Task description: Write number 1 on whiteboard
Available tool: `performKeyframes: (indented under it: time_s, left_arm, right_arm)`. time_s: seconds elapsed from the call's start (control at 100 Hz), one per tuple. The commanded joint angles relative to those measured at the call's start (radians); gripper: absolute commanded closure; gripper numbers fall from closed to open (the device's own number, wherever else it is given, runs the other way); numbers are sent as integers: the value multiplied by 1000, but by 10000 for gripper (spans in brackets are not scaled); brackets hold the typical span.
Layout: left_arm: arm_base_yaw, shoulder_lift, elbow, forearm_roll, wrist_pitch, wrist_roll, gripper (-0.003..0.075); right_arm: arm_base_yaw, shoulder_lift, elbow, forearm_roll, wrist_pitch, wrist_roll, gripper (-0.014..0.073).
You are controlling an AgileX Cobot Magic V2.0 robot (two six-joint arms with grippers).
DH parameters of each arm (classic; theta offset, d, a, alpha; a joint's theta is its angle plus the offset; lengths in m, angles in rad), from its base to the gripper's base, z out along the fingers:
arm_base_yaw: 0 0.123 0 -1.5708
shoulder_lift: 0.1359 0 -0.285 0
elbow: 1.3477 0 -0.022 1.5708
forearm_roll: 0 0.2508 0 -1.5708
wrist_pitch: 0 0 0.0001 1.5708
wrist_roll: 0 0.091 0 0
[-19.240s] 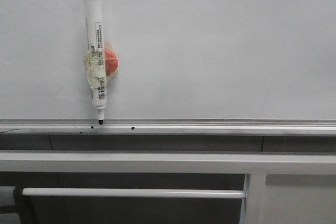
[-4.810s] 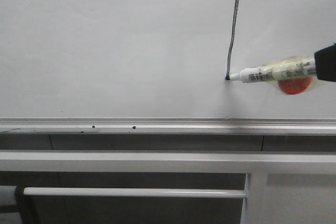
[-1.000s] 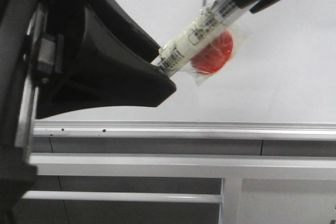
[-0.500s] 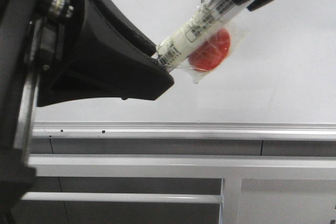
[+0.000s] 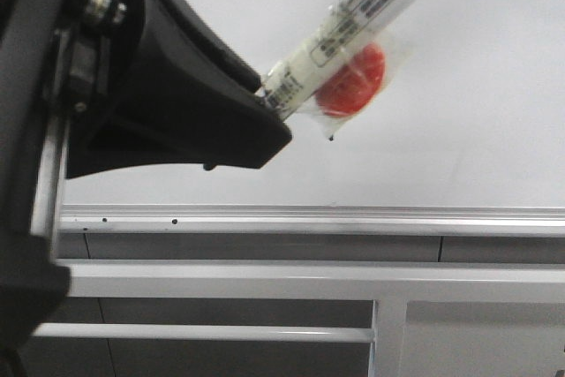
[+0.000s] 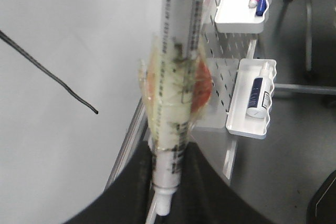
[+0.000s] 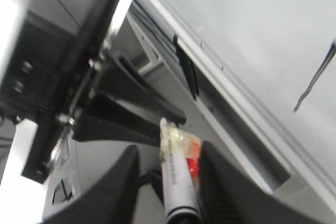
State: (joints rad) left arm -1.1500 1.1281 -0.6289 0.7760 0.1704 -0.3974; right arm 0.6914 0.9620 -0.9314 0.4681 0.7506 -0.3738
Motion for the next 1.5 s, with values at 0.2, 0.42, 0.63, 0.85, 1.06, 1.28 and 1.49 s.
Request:
performKeyframes:
  time_s: [0.2, 0.42, 0.63, 0.85, 1.06, 1.28, 1.49]
  left_arm:
    - [2, -16, -18, -8, 17, -137, 741]
    - [2, -26, -18, -5, 36, -227, 741]
    - [2, -63, -9, -5, 36, -295, 741]
    - [2, -146, 98, 27, 6, -423, 741]
    - [2, -274, 182, 129, -6, -558, 741]
    - [2, -412, 256, 247, 25, -712, 741]
    - [2, -458, 336, 593, 87, -1133, 741]
  right_arm:
    - [0, -120, -38, -108, -76, -16, 359]
    - [0, -238, -38, -234, -59, -14, 656]
    - [0, -326, -38, -291, -27, -14, 657]
    - [0, -408, 9, -309, -13, -14, 657]
    - [0, -460, 69, -312, -18, -14, 657]
    - [0, -467, 141, -312, -29, -14, 657]
    - [0, -467, 202, -312, -132, -14, 657]
